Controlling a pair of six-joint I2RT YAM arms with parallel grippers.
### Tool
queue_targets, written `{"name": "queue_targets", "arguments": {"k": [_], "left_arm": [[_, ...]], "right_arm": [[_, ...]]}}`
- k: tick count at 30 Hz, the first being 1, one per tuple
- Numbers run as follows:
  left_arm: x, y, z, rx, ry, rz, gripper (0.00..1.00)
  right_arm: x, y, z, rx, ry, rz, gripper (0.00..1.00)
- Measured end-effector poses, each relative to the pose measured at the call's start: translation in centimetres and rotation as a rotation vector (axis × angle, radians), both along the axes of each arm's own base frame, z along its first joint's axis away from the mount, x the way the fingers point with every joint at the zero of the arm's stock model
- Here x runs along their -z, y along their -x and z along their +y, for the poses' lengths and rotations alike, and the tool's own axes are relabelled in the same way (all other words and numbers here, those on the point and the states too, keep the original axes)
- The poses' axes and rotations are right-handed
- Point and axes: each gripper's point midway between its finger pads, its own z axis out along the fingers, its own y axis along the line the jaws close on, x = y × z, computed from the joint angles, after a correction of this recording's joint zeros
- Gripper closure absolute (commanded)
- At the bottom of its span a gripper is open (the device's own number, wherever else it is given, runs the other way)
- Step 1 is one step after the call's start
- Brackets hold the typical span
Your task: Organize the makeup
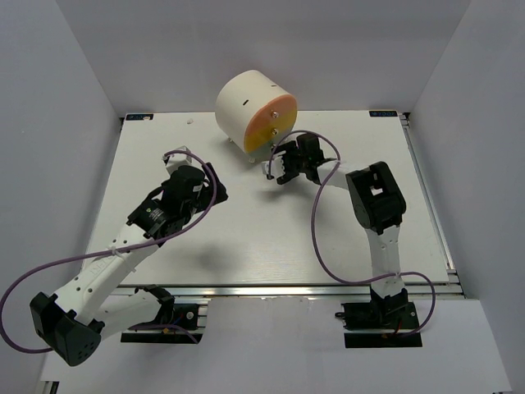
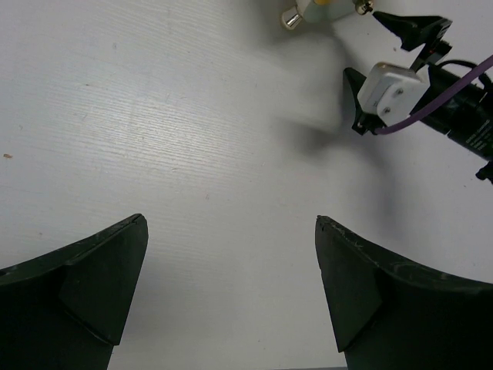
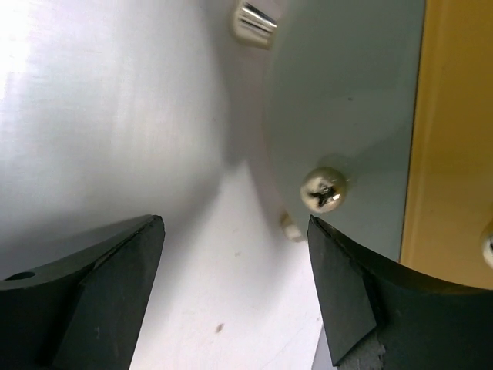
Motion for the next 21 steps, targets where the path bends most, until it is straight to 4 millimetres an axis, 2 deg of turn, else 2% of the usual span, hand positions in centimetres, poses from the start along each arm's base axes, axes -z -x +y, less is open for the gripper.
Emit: {"name": "queue_targets", "arguments": {"k": [2,4,7,10,12,17,19,21], "left_arm": [[-0.3,0.0,0.0,-0.001,0.009,-0.009,0.02],[-0.7,0.1,0.0,0.0,0.025,-0.026,0.02],[-1.2,0.0,-0.3,0.004,0.059,-0.058,0.02],[-1.0,-0.2,-0.9,0.024,0.077,-0.067,0.02],[-0.9,-0.5,-1.4,0.044,0.083,-0.069,0.02],[-0.8,-1.7,-3.1,0.098,0.1,-0.084,0.02],[-0.6,-2.1,-3.7,0.121,0.1,-0.084,0.02],[-0.4,-2.3,-4.1,0.14,0.1,-0.084,0.02]], "right_arm": [[0.0,1.1,-0.4,0.004,-0.002,0.002,0.17],[0.1,3.0,-1.5,0.021,-0.002,0.037,0.12],[-0.2,6.9,-3.5,0.064,-0.012,0.124,0.11],[-2.0,10.4,-5.3,0.136,-0.07,0.238,0.11],[-4.6,11.9,-5.9,0.195,-0.143,0.311,0.11],[-12.6,16.1,-7.4,0.321,-0.384,0.476,0.11],[-15.2,17.2,-8.6,0.383,-0.473,0.503,0.11],[-16.9,18.0,-10.0,0.464,-0.553,0.522,0.11]]}}
